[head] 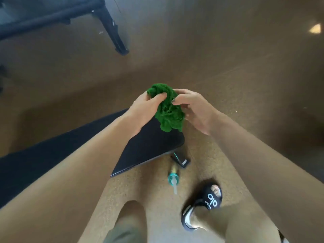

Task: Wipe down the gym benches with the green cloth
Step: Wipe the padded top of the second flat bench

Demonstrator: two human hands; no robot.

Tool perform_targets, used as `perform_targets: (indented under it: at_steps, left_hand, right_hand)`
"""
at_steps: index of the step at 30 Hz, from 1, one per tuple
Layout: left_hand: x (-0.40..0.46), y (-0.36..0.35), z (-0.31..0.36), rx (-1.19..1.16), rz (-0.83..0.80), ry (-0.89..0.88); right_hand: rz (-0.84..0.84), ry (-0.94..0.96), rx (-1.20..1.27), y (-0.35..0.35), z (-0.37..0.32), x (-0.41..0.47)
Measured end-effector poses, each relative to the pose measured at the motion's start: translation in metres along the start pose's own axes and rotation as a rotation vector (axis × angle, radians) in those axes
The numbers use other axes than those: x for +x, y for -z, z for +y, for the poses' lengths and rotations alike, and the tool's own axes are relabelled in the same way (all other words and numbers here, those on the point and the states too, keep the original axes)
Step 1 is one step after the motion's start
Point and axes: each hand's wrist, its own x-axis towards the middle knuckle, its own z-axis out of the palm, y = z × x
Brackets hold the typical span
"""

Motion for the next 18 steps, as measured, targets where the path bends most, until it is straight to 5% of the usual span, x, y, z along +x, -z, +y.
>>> perform_targets:
  at_steps: [12, 18]
  left_hand:
    - [-0.078, -0.051, 0.274, 0.080, -0.239, 0.089]
    - [-0.078, -0.089, 0.367, 0.048, -0.232, 0.035]
  right_hand:
    - [0.254, 0.061, -0.309, 0.088, -0.225, -0.128]
    - [0.136, 0.031, -0.243, 0.157, -0.322, -0.150]
